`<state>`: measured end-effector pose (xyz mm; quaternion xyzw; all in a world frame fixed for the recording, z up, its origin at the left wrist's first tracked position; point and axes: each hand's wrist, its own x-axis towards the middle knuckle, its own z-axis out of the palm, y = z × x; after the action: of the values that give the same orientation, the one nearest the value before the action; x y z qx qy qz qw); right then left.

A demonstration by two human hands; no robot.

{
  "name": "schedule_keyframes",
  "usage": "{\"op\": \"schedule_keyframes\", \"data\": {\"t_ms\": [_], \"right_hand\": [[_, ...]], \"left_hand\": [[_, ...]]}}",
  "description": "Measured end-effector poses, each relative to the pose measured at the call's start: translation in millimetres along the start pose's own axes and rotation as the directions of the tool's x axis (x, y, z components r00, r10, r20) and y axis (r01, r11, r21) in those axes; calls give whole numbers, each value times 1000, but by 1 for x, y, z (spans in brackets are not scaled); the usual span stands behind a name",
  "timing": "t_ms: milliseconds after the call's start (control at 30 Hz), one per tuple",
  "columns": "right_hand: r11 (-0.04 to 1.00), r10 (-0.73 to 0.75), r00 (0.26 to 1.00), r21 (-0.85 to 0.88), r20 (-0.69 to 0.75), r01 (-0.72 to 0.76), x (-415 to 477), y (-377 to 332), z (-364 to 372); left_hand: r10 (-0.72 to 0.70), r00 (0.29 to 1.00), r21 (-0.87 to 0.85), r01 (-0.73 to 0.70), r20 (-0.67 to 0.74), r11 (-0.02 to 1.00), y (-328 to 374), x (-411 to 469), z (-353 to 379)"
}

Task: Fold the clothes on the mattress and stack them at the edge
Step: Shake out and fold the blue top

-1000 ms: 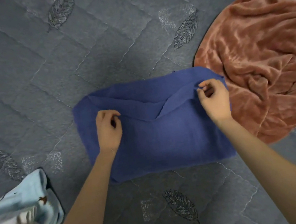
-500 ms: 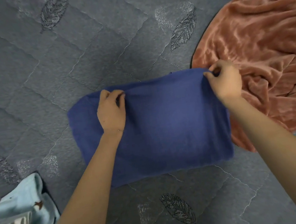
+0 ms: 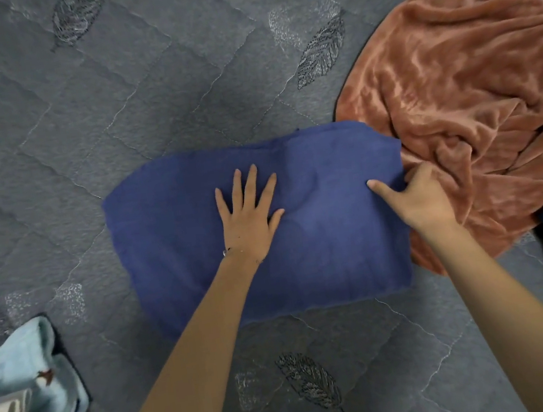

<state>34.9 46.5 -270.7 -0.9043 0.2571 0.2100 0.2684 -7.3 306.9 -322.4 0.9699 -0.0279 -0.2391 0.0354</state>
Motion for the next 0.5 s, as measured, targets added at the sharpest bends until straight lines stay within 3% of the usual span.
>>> {"op": "schedule_keyframes", "data": {"t_ms": [67, 133, 167, 233, 267, 333, 400, 500], "right_hand": [[994, 42, 998, -101, 47, -37, -9, 13, -1], [992, 49, 996, -120, 73, -40, -17, 21, 2], [996, 37, 997, -81, 73, -31, -21, 24, 5], [999, 22, 999, 43, 41, -23, -27, 26, 12], [994, 32, 999, 108, 27, -35, -29, 27, 15], [974, 96, 994, 203, 49, -104, -29, 28, 20], [977, 154, 984, 132, 91, -165, -30, 32, 24], [998, 67, 992, -17, 108, -65, -36, 36, 25]], "left_hand": [[-55, 997, -23, 53, -55, 998, 4, -3, 0], [-53, 978, -142, 24, -202, 990, 14, -13, 1], [20, 957, -171, -72, -288, 983, 21, -20, 3], [254, 886, -51, -296, -388, 954, 34, -37, 14], [352, 870, 46, -359, -346, 932, 37, -43, 19], [385, 907, 146, -363, -169, 920, 38, -48, 28], [323, 944, 123, -314, -61, 941, 36, -45, 33], [271, 959, 25, -269, -89, 963, 40, -46, 29]]}}
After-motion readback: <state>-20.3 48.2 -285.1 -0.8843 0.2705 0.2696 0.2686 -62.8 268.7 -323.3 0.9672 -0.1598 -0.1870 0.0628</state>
